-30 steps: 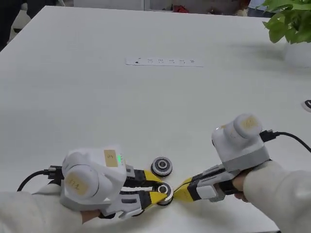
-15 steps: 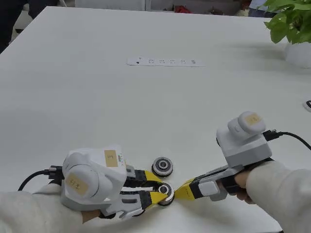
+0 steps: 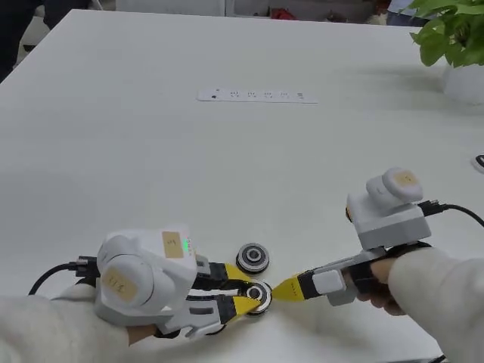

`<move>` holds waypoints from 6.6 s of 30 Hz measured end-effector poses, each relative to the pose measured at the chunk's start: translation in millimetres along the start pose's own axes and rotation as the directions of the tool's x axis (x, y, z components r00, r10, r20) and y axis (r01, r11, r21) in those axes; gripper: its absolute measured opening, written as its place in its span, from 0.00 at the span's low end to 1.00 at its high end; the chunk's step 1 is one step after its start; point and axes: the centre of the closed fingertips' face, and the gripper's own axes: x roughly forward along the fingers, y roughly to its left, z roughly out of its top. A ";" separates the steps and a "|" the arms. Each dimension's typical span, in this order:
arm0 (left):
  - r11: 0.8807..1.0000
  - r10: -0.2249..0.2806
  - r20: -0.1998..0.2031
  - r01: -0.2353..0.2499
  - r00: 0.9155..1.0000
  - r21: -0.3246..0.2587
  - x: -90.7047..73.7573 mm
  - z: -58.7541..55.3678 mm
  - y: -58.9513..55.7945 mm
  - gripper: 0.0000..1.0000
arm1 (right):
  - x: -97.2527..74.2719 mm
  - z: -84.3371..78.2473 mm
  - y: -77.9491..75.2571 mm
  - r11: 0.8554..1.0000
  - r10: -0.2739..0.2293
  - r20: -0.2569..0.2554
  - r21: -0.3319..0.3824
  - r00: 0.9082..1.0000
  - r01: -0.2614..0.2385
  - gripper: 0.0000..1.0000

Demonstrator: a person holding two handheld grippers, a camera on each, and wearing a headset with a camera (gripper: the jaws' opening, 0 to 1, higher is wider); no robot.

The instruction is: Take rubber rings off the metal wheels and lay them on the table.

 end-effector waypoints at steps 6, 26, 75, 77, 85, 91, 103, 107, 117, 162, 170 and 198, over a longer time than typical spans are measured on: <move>1.000 0.000 0.001 0.000 1.000 0.000 -0.4 -0.4 0.5 0.14 | -0.7 1.9 4.9 1.000 0.009 0.004 -0.018 1.000 -0.009 0.00; 1.000 0.002 0.005 -0.002 1.000 -0.006 -0.5 -0.7 0.8 0.13 | 1.4 3.5 9.4 0.998 0.014 0.000 -0.055 1.000 -0.014 0.00; 1.000 0.007 0.014 -0.007 1.000 -0.011 0.1 0.1 0.6 0.14 | 3.1 3.6 13.9 0.992 0.021 -0.007 -0.125 1.000 -0.021 0.00; 1.000 0.007 0.014 -0.007 1.000 -0.011 0.1 0.1 0.6 0.14 | 3.0 3.7 14.3 0.992 0.022 -0.006 -0.123 1.000 -0.023 0.00; 1.000 0.007 0.015 -0.007 1.000 -0.012 -0.2 0.0 0.7 0.14 | 3.3 4.3 15.5 0.992 0.026 -0.005 -0.121 1.000 -0.026 0.00; 1.000 0.008 0.017 -0.007 1.000 -0.013 -0.2 0.1 1.0 0.14 | 3.2 4.6 14.9 0.992 0.025 -0.005 -0.126 1.000 -0.025 0.00; 1.000 0.008 0.016 -0.008 1.000 -0.013 -0.1 0.1 1.3 0.14 | 2.9 5.6 15.6 0.990 0.028 -0.006 -0.135 1.000 -0.028 0.00; 1.000 0.008 0.017 -0.008 1.000 -0.013 0.0 0.1 1.2 0.14 | 2.6 5.7 17.1 0.989 0.030 -0.009 -0.143 1.000 -0.031 0.00; 1.000 0.011 0.018 -0.011 1.000 -0.016 0.3 0.0 1.7 0.14 | -2.7 20.4 24.8 0.990 0.058 0.055 -0.134 0.997 -0.051 0.00; 0.997 -0.013 0.088 0.020 0.996 -0.079 -67.5 61.1 11.1 0.60 | -0.6 16.8 22.8 0.990 0.029 0.033 -0.136 0.999 -0.024 0.00; 0.997 0.055 0.082 -0.051 0.995 -0.052 -100.2 68.1 20.8 0.75 | -1.7 17.1 25.5 0.990 0.032 0.034 -0.138 0.999 -0.027 0.00; 0.946 0.299 0.053 -0.289 0.953 -0.150 -183.2 32.4 28.4 0.93 | -6.7 32.7 65.2 0.985 0.109 0.120 -0.149 0.987 -0.090 0.00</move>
